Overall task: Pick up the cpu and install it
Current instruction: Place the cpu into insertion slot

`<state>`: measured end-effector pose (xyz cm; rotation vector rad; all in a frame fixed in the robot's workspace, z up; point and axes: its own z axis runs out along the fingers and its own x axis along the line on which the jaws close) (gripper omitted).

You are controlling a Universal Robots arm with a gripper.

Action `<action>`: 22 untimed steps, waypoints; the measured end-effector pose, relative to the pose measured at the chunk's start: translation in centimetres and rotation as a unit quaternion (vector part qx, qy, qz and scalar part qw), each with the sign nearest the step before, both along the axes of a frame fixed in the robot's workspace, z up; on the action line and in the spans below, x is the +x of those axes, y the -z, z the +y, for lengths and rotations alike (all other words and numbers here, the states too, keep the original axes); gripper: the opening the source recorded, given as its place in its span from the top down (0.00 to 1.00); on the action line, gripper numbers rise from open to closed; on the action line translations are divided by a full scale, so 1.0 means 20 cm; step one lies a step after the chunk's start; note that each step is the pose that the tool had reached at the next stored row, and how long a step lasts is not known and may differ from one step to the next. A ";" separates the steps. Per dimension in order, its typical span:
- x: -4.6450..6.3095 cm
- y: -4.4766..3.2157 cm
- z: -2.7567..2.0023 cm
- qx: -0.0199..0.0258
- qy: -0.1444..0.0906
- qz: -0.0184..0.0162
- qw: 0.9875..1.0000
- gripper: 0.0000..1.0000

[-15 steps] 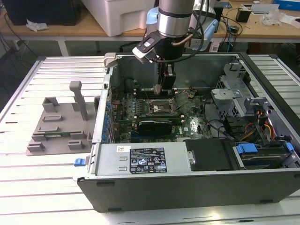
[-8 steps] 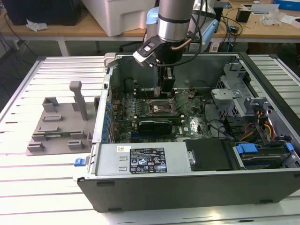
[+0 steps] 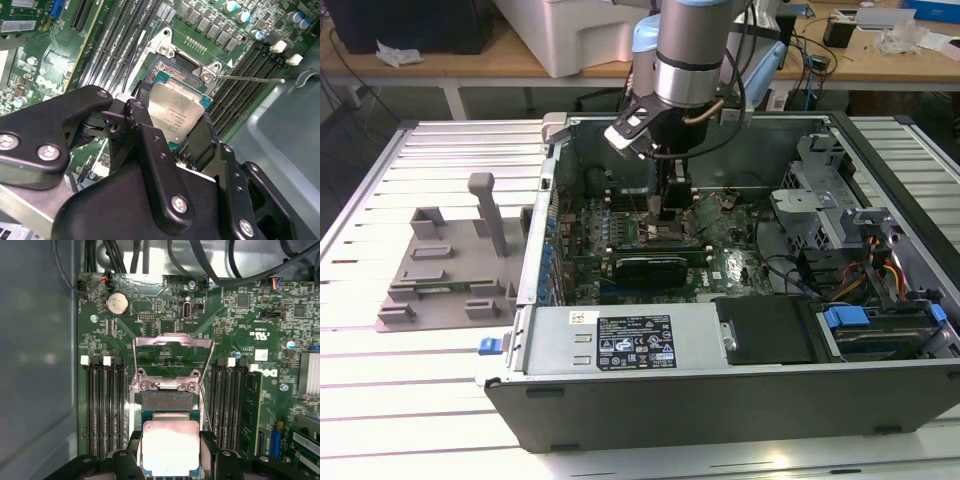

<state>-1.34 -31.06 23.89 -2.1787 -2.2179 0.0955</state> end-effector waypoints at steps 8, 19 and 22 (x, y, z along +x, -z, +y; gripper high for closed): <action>0.00 0.115 0.000 0.000 0.000 0.000 1.000 0.46; 0.00 0.189 0.000 0.000 0.002 0.000 1.000 0.46; 0.00 0.199 0.000 0.000 0.002 0.000 1.000 0.46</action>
